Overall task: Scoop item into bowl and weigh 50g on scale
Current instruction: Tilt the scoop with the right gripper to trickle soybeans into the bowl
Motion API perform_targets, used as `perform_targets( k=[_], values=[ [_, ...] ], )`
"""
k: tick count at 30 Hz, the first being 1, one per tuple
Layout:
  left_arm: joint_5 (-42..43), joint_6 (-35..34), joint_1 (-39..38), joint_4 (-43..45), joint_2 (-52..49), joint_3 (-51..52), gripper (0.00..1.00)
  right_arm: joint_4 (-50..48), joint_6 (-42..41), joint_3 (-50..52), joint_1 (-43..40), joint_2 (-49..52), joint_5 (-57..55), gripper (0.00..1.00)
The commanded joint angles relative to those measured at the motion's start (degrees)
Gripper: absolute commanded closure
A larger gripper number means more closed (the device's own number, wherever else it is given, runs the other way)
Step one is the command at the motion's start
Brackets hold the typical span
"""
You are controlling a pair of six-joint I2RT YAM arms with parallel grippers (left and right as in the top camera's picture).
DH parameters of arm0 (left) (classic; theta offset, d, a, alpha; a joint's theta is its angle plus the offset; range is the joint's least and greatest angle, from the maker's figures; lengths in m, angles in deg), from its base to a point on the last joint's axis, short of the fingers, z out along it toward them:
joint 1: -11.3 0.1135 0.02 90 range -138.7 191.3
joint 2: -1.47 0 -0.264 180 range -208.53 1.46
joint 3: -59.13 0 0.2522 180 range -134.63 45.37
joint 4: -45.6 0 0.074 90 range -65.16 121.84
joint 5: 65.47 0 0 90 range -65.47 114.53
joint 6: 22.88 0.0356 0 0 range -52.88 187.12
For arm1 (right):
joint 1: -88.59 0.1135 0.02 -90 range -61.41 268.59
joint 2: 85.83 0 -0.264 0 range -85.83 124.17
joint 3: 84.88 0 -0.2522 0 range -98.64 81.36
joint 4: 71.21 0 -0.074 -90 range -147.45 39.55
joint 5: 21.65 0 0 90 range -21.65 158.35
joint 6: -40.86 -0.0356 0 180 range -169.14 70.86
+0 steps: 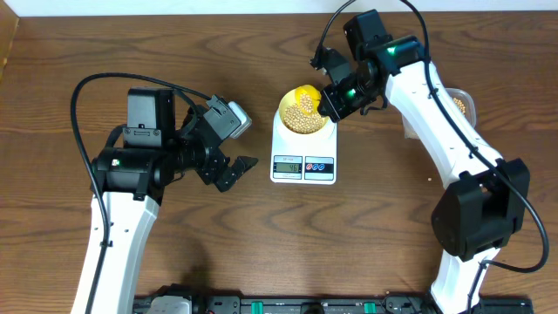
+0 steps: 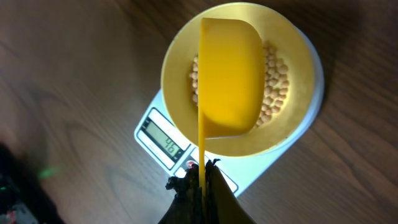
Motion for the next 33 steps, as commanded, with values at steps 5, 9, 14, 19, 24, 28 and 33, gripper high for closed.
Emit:
perform_targets(
  k=[5, 9, 14, 19, 24, 28, 33],
  values=[
    [0.5, -0.7, 0.24, 0.0, 0.0, -0.83, 0.01, -0.02, -1.27, -1.49, -2.1, -1.25, 5.88, 0.99],
    [0.5, -0.68, 0.24, 0.0, 0.0, -0.85, 0.01, -0.02, -1.27, -1.49, -2.08, -1.25, 5.9, 0.99],
    [0.5, -0.7, 0.24, 0.0, 0.0, -0.83, 0.01, -0.04, -1.27, -1.49, -2.08, -1.25, 5.9, 0.99],
    [0.5, -0.7, 0.24, 0.0, 0.0, -0.85, 0.01, -0.07, -1.25, -1.49, -2.05, -1.25, 5.88, 0.99],
    [0.5, -0.7, 0.24, 0.0, 0.0, -0.85, 0.01, -0.07, -1.27, -1.49, -2.05, -1.25, 5.9, 0.99],
    [0.5, -0.68, 0.24, 0.0, 0.0, -0.85, 0.01, -0.07, -1.25, -1.49, -2.08, -1.25, 5.88, 0.99],
    [0.5, -0.68, 0.24, 0.0, 0.0, -0.83, 0.01, -0.09, -1.22, -1.49, -2.08, -1.25, 5.86, 0.99]
  ],
)
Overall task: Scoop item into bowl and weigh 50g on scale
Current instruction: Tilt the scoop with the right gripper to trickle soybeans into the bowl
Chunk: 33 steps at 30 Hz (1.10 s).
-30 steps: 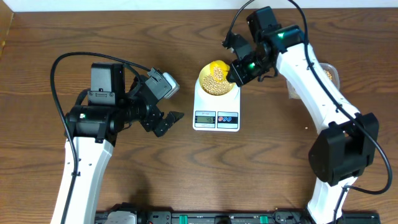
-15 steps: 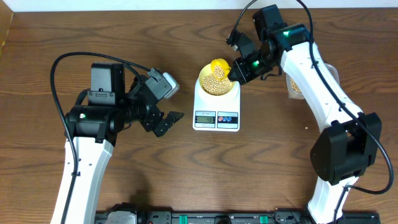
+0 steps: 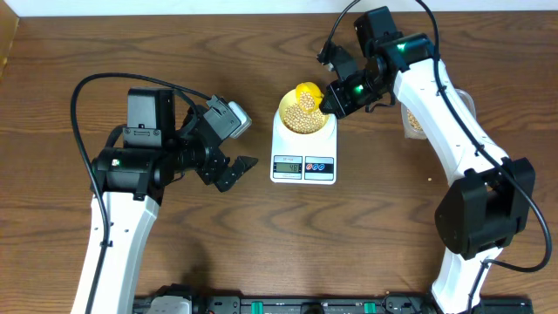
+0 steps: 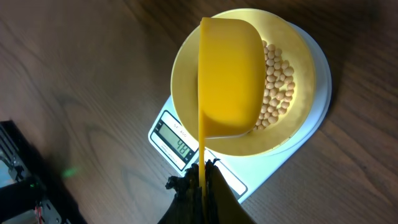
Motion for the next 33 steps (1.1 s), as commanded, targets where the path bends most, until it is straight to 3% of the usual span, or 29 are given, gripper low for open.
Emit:
perform_targets(
  k=[1, 23, 33],
  values=[
    [0.5, -0.7, 0.24, 0.0, 0.0, -0.83, 0.01, -0.11, -0.76, -1.49, 0.04, -1.25, 1.14, 0.99],
    [0.5, -0.7, 0.24, 0.0, 0.0, -0.85, 0.01, -0.09, -0.31, -1.49, 0.26, -1.25, -0.26, 0.99],
    [0.5, -0.68, 0.24, 0.0, 0.0, -0.83, 0.01, -0.15, 0.39, -1.49, 1.81, -1.25, -6.03, 0.99]
  ],
)
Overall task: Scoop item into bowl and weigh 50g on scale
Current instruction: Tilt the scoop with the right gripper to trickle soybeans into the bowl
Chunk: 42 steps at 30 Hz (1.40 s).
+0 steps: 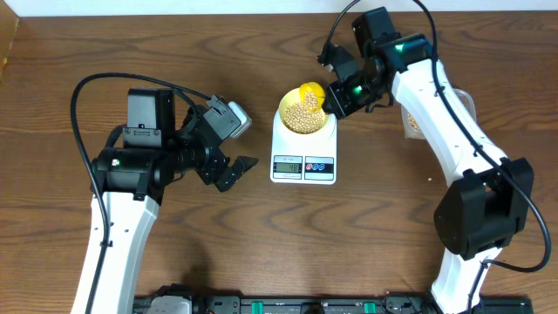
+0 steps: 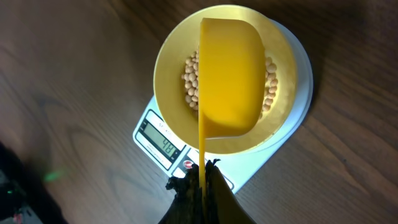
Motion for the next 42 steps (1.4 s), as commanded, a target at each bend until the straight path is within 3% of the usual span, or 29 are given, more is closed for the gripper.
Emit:
perform_targets(
  k=[1, 42],
  values=[
    [0.5, -0.7, 0.24, 0.0, 0.0, -0.85, 0.01, -0.11, 0.55, -1.49, 1.05, -1.25, -1.84, 0.99],
    [0.5, -0.7, 0.24, 0.0, 0.0, -0.83, 0.01, -0.37, 9.42, -1.49, 2.73, -1.25, -4.74, 0.99]
  ],
)
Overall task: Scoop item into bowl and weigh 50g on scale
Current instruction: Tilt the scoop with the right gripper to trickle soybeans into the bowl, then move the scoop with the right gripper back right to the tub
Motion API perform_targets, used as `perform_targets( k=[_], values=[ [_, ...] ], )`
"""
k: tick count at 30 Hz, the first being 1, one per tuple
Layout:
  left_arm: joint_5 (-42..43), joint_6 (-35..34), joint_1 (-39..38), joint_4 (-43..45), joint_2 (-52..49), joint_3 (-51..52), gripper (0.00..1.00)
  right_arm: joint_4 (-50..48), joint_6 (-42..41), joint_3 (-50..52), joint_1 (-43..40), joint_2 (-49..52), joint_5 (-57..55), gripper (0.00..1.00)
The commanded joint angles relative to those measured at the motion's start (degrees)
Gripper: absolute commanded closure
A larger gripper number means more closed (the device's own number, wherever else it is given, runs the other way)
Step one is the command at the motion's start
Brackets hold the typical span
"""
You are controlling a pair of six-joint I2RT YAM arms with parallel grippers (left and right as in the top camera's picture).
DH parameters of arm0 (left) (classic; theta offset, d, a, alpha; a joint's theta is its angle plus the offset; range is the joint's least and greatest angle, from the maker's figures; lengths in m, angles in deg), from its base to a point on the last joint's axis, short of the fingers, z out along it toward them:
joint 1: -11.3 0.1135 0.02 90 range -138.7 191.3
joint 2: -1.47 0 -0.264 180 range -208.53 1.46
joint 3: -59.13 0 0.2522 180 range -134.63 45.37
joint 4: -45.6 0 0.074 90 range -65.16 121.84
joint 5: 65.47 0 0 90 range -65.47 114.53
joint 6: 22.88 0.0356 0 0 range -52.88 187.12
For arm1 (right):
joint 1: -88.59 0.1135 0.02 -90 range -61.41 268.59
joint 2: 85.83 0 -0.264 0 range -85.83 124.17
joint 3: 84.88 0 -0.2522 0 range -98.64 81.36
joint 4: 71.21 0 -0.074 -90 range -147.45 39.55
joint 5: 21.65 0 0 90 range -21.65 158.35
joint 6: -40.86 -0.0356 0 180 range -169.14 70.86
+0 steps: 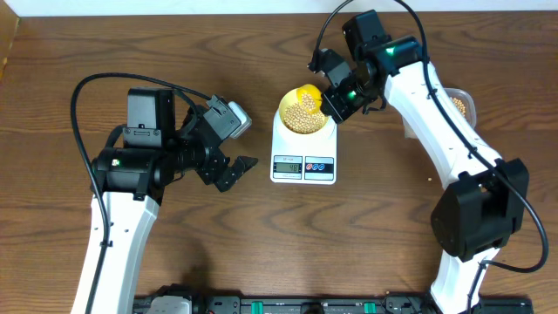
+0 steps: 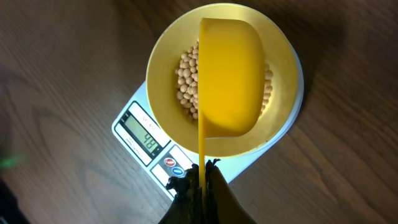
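Note:
A yellow bowl (image 2: pixel 168 74) of pale round beans (image 2: pixel 186 81) stands on the white scale (image 1: pixel 302 148), whose display (image 2: pixel 149 140) reads 48. My right gripper (image 2: pixel 203 171) is shut on the handle of a yellow scoop (image 2: pixel 230 74), which hangs tipped over the bowl, its back toward the wrist camera. In the overhead view the scoop (image 1: pixel 310 98) sits over the bowl's far right side, with the right gripper (image 1: pixel 336 98) beside it. My left gripper (image 1: pixel 234 172) hangs open over the bare table, left of the scale.
A container of beans (image 1: pixel 462 106) shows at the right, partly behind the right arm. A rail of equipment (image 1: pixel 288 305) runs along the table's front edge.
The right wrist has shifted a little, so the bowl and scale sit further left in its view. The display still reads 48. The left arm has not moved.
The scoop was held tipped over the bowl with the display near 46. At the following moments it stayed over the bowl with small shifts, and the reading stood at 48. The left gripper stayed open left of the scale throughout.

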Motion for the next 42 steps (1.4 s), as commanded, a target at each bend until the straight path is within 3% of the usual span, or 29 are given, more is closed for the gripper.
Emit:
perform_targets(
  k=[1, 33, 42],
  values=[
    [0.5, -0.68, 0.24, 0.0, 0.0, -0.85, 0.01, -0.24, 2.21, -1.49, 0.96, -1.25, -0.48, 0.99],
    [0.5, -0.7, 0.24, 0.0, 0.0, -0.85, 0.01, -1.6, 3.06, -1.49, 1.73, -1.25, -3.45, 0.99],
    [0.5, -0.7, 0.24, 0.0, 0.0, -0.85, 0.01, -1.42, 0.15, -1.49, -0.37, -1.25, 5.86, 0.99]
  ],
)
